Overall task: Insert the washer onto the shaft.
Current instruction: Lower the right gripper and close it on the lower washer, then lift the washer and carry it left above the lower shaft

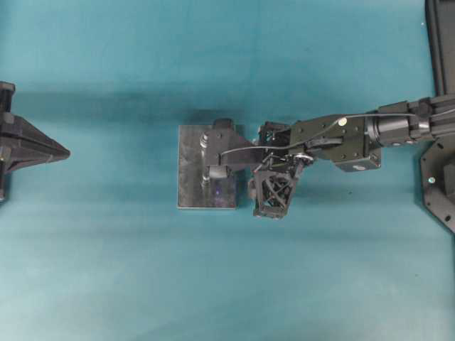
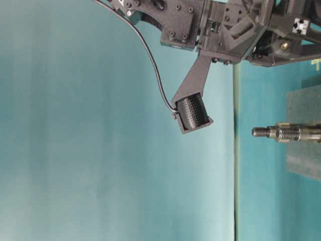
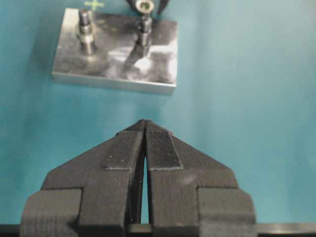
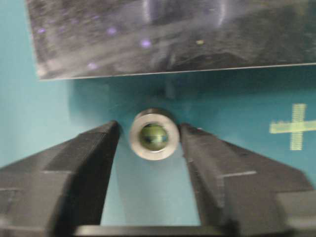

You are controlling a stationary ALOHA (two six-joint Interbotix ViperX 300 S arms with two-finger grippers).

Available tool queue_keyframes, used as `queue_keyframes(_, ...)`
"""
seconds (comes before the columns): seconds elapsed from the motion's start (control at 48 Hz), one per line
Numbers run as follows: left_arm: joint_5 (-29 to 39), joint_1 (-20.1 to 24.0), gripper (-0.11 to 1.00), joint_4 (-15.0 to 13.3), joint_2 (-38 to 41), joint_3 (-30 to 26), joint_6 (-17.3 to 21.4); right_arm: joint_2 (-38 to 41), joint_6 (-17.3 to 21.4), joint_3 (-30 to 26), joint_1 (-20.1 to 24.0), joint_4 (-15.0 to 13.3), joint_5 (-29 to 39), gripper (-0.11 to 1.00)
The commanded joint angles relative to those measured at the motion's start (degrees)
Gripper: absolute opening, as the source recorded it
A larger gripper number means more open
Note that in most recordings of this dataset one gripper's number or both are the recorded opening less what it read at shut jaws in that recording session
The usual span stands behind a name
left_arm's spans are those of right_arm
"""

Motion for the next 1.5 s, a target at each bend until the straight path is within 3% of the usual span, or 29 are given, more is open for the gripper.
queue_keyframes(0.0,-0.5,0.0,0.00,0.1,0.4,-0.8,-0.1,-0.2,0.8,-0.4,0.4,-0.1,-0.3,0.50)
queue_keyframes(0.146,-0.5,-0.1,0.00,0.1,0.4,-0.8,-0.1,-0.4,1.2,-0.4,0.4,-0.4,0.0,0.34)
queue_keyframes(0.479,-0.5,-0.1,0.00,0.1,0.4,-0.8,-0.1,-3.8,3.4,-2.3,0.2,-3.3,4.4,0.34)
queue_keyframes(0.833,-0.5,-0.1,0.00,0.1,0.4,-0.8,-0.1,-5.9,3.5,-13.8,0.9,-5.1,14.4,0.34)
queue_keyframes(1.021,-0.5,-0.1,0.00,0.2,0.4,-0.9,-0.1,-3.8,3.2,-18.7,1.6,-5.8,15.1,0.34)
queue_keyframes(1.479,-0.5,-0.1,0.00,0.1,0.3,-0.9,0.0,0.3,2.6,-23.8,2.1,-7.9,15.8,0.34)
